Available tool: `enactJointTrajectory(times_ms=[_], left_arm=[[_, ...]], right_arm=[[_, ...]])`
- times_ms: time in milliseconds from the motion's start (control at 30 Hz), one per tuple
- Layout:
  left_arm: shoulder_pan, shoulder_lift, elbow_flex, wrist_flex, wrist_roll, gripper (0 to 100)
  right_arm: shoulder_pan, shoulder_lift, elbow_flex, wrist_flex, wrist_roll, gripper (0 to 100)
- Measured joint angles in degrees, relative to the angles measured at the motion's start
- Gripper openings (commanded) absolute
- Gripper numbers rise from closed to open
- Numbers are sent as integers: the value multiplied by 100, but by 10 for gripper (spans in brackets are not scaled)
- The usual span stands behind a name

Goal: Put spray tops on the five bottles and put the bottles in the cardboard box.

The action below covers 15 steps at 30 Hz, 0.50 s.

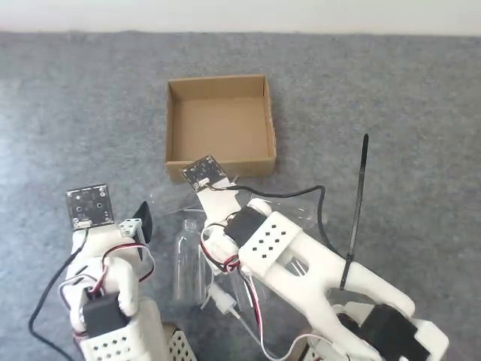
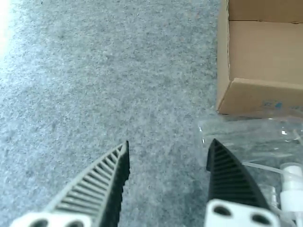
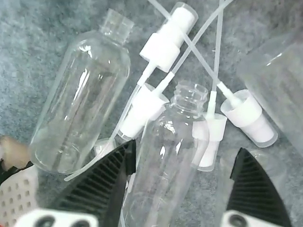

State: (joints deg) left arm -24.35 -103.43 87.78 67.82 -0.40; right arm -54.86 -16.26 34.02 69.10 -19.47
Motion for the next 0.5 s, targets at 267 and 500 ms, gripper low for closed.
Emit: enactJointTrajectory(times_ms=[267, 500], left_arm=[[0, 0, 0, 0, 0, 253], [0, 0, 0, 0, 0, 253]], right_arm=[[0, 396, 0, -176, -18, 296], [-132, 422, 0, -229, -44, 248]])
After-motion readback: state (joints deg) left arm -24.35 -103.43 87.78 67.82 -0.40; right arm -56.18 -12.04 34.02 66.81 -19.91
